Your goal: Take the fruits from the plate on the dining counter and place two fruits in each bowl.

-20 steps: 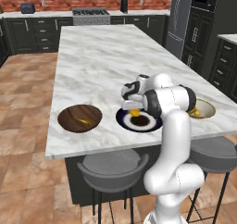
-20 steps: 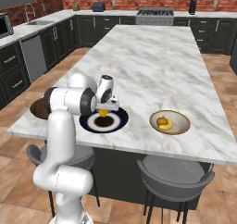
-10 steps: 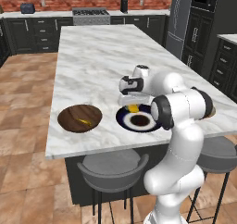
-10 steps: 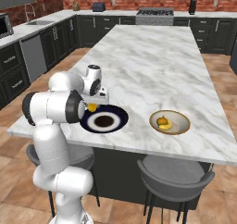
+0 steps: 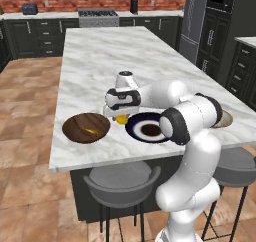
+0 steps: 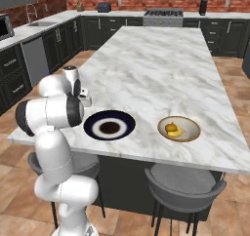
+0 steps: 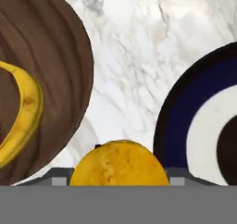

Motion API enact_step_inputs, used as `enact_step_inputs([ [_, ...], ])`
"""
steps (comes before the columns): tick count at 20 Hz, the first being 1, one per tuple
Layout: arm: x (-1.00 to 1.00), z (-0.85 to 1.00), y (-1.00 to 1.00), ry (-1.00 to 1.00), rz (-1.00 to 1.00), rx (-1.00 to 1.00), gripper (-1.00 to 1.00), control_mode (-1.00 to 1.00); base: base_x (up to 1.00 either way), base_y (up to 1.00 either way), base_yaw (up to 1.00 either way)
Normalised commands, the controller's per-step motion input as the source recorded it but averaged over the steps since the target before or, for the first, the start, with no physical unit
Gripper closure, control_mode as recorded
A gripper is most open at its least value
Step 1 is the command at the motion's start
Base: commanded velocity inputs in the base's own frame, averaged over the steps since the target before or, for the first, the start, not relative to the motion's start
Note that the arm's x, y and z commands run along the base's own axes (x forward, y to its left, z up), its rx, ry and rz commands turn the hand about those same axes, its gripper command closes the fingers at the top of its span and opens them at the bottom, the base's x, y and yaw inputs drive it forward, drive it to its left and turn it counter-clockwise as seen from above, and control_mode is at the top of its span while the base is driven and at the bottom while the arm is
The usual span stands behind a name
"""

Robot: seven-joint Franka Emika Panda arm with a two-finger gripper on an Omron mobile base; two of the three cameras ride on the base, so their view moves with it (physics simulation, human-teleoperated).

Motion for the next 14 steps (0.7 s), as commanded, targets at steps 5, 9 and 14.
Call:
enact_step_inputs([
  [5, 0.0, 0.0, 0.98, 0.1, 0.02, 0.0, 1.0, -1.0, 0.0, 0.0, 0.0],
  [9, 0.03, 0.0, 0.97, 0.1, 0.01, 0.0, 1.0, -1.0, 0.0, 0.0, 0.0],
  [14, 0.18, -0.07, 0.51, 0.02, 0.03, 0.0, 1.0, -1.0, 0.0, 0.0, 0.0],
])
